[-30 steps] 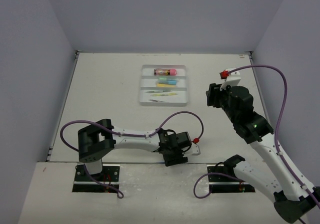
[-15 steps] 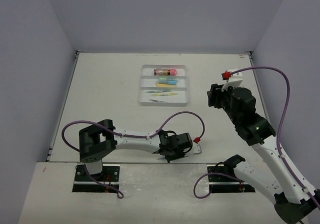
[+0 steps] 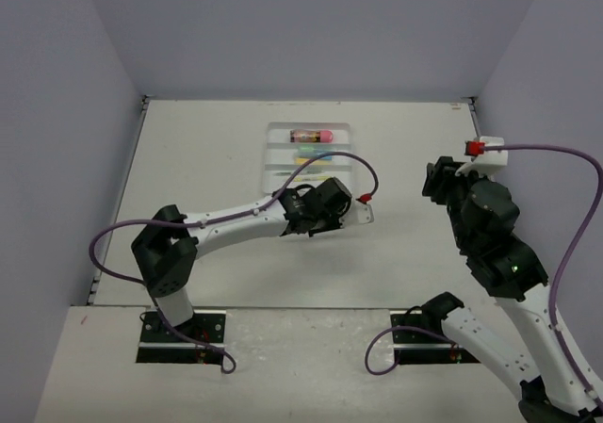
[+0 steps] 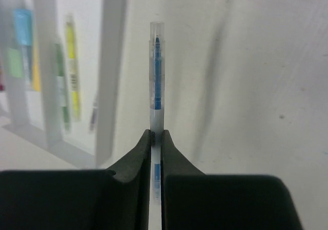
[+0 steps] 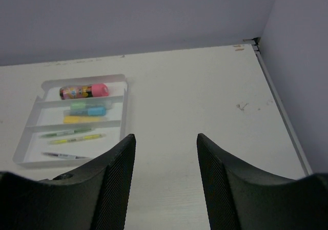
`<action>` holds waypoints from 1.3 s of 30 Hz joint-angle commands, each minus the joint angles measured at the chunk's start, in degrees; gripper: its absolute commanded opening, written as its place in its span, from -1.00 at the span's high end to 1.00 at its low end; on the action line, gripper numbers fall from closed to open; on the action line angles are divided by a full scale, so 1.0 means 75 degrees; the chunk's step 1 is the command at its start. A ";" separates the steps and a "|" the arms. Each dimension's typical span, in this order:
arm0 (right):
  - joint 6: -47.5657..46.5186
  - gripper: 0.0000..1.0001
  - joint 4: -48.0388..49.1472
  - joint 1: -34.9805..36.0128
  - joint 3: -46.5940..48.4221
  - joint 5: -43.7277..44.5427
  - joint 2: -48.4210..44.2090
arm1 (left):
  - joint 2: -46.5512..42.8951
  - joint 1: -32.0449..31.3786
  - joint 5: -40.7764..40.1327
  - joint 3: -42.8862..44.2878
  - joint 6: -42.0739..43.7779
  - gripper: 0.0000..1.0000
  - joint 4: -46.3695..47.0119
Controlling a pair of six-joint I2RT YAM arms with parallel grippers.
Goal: Sort the stationery into containers
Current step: Place the pen in the storage box.
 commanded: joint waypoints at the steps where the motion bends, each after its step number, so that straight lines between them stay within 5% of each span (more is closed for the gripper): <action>1: 0.0121 -0.07 -0.0037 -0.0029 0.0327 0.0312 0.0028 | -0.0120 0.0841 0.0239 0.0682 0.1994 1.00 0.0440; 12: 0.0160 -0.07 -0.0215 -0.0029 0.0069 -0.0684 0.0371 | 0.2388 0.2530 0.1317 0.3222 0.3401 1.00 0.0056; 18: 0.0051 -0.09 -0.0301 -0.0029 0.0203 -0.0654 0.0324 | 0.2574 0.2554 0.1579 0.2884 0.3415 1.00 0.0065; 21: 0.0066 -0.13 -0.0315 -0.0029 0.0257 -0.0772 0.0371 | 0.2535 0.2560 0.1406 0.2740 0.3168 0.28 0.0233; 23: 0.0064 -0.13 -0.0333 -0.0029 0.0278 -0.0853 0.0385 | 0.2436 0.2554 0.1248 0.2728 0.2935 -0.01 0.0325; 27: -0.0027 -0.13 -0.0333 -0.0029 0.0237 -0.0907 0.0468 | 0.2010 0.2519 0.1341 0.3005 0.2507 -0.39 0.0244; 32: 0.0019 -0.14 -0.0309 -0.0029 0.0223 -0.0966 0.0477 | 0.1369 0.2566 0.0767 0.3142 0.1760 -0.44 0.0090; 34: 0.0160 -0.18 -0.0282 -0.0029 0.0163 -0.1048 0.0523 | 0.0581 0.2745 0.0120 0.2788 0.0116 -0.89 0.0494; 35: 0.0248 -0.22 -0.0274 -0.0029 0.0138 -0.1071 0.0548 | 0.0154 0.2834 -0.0158 0.2427 -0.0407 -1.00 0.0830; 38: 0.0736 -0.94 -0.0285 -0.0029 0.0061 -0.0909 0.0573 | -0.1595 0.3234 -0.1281 0.0697 -0.3342 -1.00 0.1922; 39: 0.0881 -0.96 -0.0311 -0.0029 0.0040 -0.0826 0.0553 | -0.2153 0.3322 -0.1719 0.0214 -0.3954 -1.00 0.1919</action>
